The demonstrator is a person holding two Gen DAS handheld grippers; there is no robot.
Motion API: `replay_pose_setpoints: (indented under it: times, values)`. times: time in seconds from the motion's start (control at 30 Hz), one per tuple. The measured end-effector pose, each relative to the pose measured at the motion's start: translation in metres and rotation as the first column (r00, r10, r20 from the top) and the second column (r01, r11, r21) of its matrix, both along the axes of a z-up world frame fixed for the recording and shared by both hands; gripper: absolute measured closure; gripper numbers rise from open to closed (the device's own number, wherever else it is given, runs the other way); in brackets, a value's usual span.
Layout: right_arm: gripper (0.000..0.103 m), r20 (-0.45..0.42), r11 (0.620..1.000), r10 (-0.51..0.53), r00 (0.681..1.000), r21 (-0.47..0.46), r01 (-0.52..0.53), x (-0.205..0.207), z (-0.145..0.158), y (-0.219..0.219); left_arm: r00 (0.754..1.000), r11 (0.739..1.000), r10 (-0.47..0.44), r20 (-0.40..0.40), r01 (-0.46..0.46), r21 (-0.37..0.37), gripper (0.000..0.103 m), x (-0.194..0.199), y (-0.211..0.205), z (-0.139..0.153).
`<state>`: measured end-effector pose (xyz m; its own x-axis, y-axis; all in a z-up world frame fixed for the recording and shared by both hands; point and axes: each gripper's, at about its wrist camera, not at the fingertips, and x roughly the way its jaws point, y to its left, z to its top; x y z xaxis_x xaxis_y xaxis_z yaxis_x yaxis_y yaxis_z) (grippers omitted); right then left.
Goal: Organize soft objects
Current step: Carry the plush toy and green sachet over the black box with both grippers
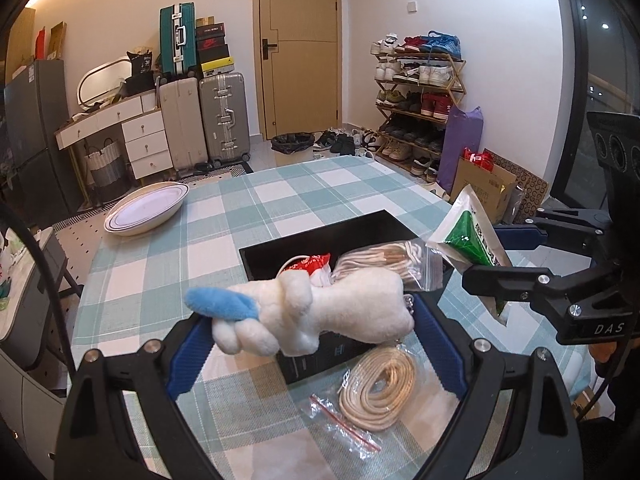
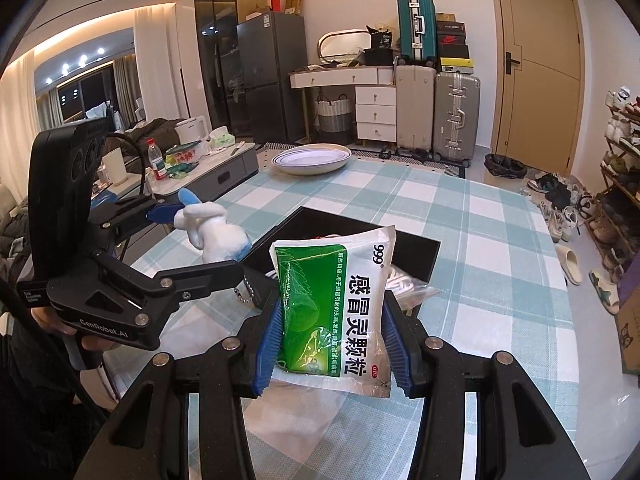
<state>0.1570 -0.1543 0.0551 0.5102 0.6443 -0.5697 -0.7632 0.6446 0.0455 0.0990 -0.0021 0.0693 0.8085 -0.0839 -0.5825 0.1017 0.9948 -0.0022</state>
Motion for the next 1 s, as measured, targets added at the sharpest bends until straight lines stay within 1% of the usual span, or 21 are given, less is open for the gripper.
replay_pose_setpoints:
  times: [0.13, 0.47, 0.77, 1.0]
  values:
    - [0.055, -0.004, 1.0, -0.017, 1.0, -0.002, 0.017, 0.006, 0.001, 0.003, 1.0, 1.0, 0.003, -0.006, -0.003, -0.004, 0.01, 0.01, 0.0, -0.002]
    - [0.055, -0.015, 0.999, -0.051, 0.999, 0.001, 0.051, 0.029, 0.0, 0.009, 0.999, 1.0, 0.013, -0.029, -0.012, 0.024, 0.01, 0.036, -0.004, -0.013]
    - [0.055, -0.02, 0.999, -0.047, 0.999, -0.018, 0.046, 0.049, -0.002, 0.021, 0.998, 0.999, 0.02, -0.053, -0.018, 0.033, 0.01, 0.052, 0.001, -0.022]
    - [0.055, -0.033, 0.998, -0.04, 0.999, -0.041, 0.039, 0.064, -0.008, 0.034, 0.997, 0.998, 0.02, -0.081, -0.016, 0.058, 0.01, 0.064, 0.001, -0.03]
